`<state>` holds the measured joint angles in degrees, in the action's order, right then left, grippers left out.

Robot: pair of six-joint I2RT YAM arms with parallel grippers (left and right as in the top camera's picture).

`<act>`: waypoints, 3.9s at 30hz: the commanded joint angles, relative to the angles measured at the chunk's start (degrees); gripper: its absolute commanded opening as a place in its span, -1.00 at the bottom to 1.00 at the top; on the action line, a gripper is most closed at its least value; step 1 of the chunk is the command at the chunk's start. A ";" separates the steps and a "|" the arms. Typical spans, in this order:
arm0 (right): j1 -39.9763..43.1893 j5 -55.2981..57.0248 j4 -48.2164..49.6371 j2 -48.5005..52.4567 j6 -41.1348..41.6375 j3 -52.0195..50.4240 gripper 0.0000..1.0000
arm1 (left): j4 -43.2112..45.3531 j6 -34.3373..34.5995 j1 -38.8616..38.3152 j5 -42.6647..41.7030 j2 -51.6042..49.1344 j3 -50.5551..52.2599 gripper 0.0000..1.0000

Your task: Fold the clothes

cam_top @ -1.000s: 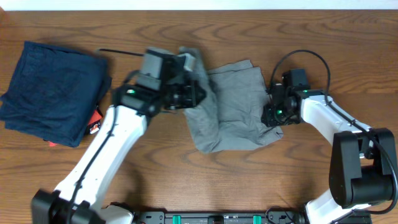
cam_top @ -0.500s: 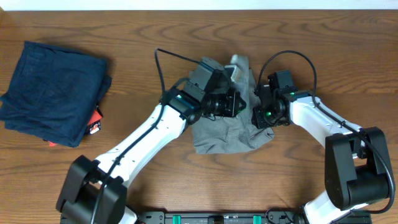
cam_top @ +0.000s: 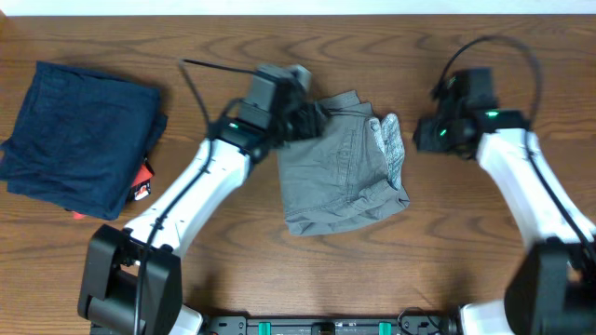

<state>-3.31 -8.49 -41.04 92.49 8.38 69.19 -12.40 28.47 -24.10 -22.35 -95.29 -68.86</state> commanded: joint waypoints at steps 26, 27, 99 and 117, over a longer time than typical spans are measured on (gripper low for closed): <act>-13.09 12.46 7.41 -0.22 14.34 -23.56 -0.07 | -17.51 -5.51 3.50 8.35 -19.37 -0.48 -0.24; -12.20 14.27 10.34 -0.22 14.25 -23.96 -0.01 | -20.72 -5.51 3.50 6.64 -19.37 -0.48 -0.34; -6.91 -7.43 20.48 -7.61 4.11 -23.08 -0.98 | 9.77 -18.82 -4.66 -7.17 -18.21 -0.48 0.23; -7.58 -3.98 20.68 -7.61 3.96 -23.08 -0.97 | 14.01 -18.78 -5.20 -12.02 -21.22 -0.79 -0.88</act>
<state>-10.09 -12.93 -20.71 85.65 13.13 45.04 1.37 10.26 -29.28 -29.67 -116.92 -69.47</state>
